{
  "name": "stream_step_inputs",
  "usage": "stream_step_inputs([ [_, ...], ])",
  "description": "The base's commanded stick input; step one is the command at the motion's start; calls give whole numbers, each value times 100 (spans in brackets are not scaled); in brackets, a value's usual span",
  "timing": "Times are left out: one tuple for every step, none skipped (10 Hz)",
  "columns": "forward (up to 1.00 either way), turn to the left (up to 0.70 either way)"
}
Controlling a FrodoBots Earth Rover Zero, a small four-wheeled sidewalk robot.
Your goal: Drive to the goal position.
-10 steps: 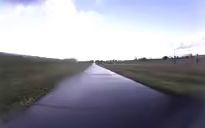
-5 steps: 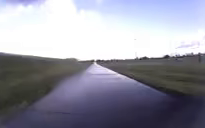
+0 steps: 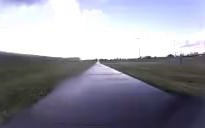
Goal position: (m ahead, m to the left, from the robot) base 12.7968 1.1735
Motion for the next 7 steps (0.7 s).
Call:
stream_step_inputs([
  [45, 0],
  [45, 0],
  [45, 0],
  [45, 0],
  [45, 0],
  [45, 0],
  [45, 0],
])
